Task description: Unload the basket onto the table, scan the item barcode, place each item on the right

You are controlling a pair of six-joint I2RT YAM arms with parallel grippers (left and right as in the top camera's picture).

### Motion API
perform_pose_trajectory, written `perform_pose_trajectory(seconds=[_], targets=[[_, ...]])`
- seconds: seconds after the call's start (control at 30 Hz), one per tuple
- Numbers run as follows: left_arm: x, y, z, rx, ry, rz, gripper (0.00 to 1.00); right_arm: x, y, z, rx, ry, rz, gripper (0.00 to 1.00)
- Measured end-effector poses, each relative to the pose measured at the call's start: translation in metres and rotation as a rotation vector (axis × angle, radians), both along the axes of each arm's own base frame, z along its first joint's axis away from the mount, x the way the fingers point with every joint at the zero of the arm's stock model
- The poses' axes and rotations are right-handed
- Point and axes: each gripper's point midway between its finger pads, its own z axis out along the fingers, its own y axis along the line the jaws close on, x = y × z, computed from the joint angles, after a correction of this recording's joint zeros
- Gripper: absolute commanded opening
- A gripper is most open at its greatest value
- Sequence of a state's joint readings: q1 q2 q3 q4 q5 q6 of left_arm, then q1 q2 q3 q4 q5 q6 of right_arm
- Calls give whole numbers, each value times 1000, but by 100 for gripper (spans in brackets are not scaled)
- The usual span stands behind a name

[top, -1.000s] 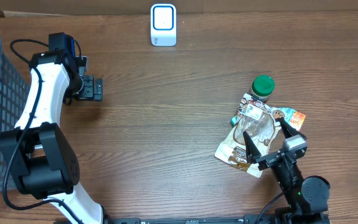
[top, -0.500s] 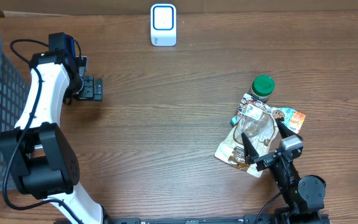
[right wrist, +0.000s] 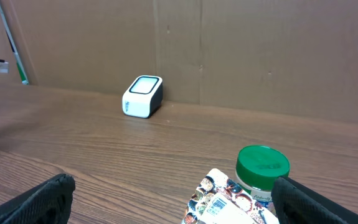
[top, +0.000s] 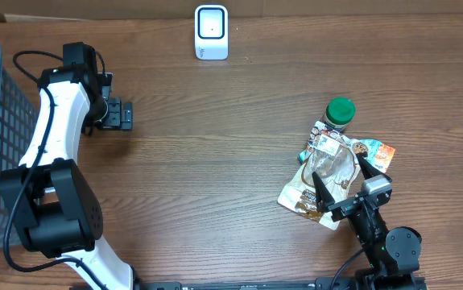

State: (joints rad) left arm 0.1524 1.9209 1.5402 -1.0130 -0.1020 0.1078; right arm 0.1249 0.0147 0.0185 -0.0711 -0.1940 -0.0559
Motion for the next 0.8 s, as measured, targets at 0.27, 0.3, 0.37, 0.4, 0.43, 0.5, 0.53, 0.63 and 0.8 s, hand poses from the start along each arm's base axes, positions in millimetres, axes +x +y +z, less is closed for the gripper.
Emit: perform_pose_trajectory(seconds=[0.27, 0.3, 0.37, 0.4, 0.43, 0.5, 0.53, 0.63, 0.8], targets=[[0, 0, 0, 0, 0, 0, 100, 0, 0, 0, 0, 0, 0, 100], [0, -1, 0, 0, 0, -2, 100, 0, 0, 0, 1, 0, 0, 100], [0, -2, 0, 0, 0, -5, 100, 0, 0, 0, 1, 0, 0, 100], [1, -3, 0, 0, 0, -7, 100, 0, 0, 0, 1, 0, 1, 100], [1, -3, 1, 0, -3, -9, 100, 0, 0, 0, 0, 0, 0, 100], [2, -6, 10, 4, -25, -15, 100, 0, 0, 0, 0, 0, 1, 100], [2, -6, 19, 7, -48, -15, 99, 0, 0, 0, 0, 0, 0, 100], [0, -8, 68, 25, -176, -21, 100, 0, 0, 0, 0, 0, 0, 100], [-30, -12, 190, 72, -504, -20, 100, 0, 0, 0, 0, 0, 0, 100]])
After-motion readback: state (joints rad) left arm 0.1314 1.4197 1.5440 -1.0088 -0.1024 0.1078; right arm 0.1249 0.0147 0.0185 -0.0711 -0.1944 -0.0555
